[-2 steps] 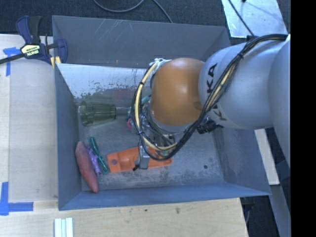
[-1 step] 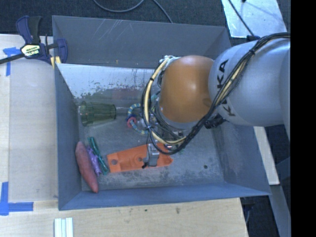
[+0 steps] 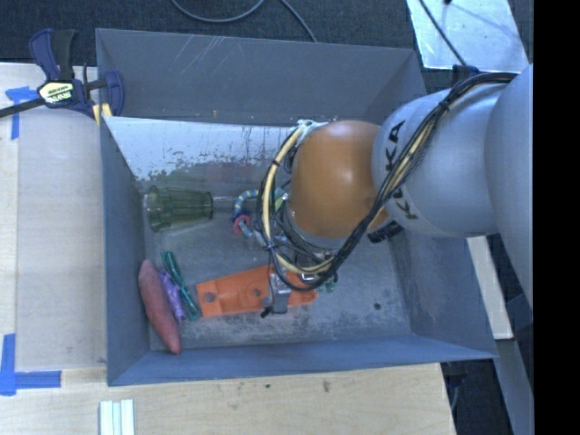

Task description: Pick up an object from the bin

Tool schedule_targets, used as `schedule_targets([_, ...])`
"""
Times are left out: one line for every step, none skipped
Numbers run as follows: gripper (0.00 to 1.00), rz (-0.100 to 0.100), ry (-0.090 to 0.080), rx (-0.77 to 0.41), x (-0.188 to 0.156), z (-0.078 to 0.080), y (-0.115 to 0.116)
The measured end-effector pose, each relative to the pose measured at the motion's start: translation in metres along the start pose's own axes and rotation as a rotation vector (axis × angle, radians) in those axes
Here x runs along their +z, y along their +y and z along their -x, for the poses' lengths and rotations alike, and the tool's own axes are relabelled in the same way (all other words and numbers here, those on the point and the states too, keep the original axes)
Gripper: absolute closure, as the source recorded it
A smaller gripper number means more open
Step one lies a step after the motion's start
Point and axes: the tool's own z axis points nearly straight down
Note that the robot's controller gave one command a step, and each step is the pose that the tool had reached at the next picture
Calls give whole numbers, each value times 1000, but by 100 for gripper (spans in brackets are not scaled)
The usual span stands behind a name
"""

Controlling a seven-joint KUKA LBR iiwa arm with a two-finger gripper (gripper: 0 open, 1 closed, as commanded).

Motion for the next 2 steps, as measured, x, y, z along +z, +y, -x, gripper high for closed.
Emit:
schedule_targets([100, 0, 1, 81, 39, -7, -5])
schedule_targets([100, 0, 1, 82, 39, -7, -5])
